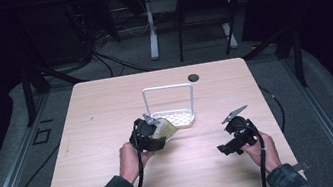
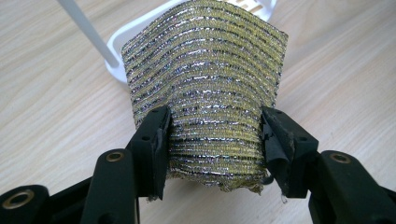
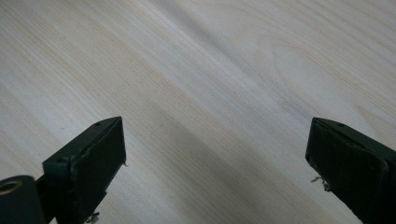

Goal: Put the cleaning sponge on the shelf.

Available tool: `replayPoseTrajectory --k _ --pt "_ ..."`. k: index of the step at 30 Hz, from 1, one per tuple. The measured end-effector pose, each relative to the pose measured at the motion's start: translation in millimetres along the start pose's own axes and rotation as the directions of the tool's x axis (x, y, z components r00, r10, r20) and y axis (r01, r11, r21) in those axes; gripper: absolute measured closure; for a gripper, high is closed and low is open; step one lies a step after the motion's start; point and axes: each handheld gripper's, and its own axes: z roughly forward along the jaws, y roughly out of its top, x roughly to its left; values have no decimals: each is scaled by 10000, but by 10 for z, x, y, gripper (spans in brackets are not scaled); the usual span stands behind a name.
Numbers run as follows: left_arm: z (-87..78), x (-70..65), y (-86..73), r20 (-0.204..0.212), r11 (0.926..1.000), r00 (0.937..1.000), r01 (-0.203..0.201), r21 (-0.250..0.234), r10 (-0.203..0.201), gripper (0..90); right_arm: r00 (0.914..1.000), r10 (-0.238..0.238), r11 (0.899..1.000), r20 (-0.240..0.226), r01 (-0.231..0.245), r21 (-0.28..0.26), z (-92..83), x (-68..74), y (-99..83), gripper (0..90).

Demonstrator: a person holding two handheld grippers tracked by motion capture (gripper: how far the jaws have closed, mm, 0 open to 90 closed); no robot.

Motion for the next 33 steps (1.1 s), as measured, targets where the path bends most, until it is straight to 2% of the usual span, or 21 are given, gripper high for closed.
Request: replayPoseTrajectory --k 5,16,19,23,30,33 --pt "45 -22 76 -63 10000 10000 -4 -57 3 460 10000 2 10000 -38 -2 26 9 2 2 44" --pt "75 -11 151 -148 9978 9990 404 -518 -412 461 9996 69 10000 -257 -71 -58 14 6 0 48" --pt "82 -42 182 -251 9979 9992 285 -583 -300 464 9997 -12 10000 -254 11 -38 23 26 16 48" --pt "101 -63 256 -447 9974 9983 347 -628 -376 465 9997 -108 9999 -230 107 -57 35 31 36 48" --pt "173 -101 349 -477 9971 9981 344 -682 -377 466 9997 5 10000 -233 -7 -76 32 31 32 49" --pt "194 -117 391 -614 9968 9973 366 -706 -409 467 9998 -48 10000 -217 46 -74 31 37 32 49"
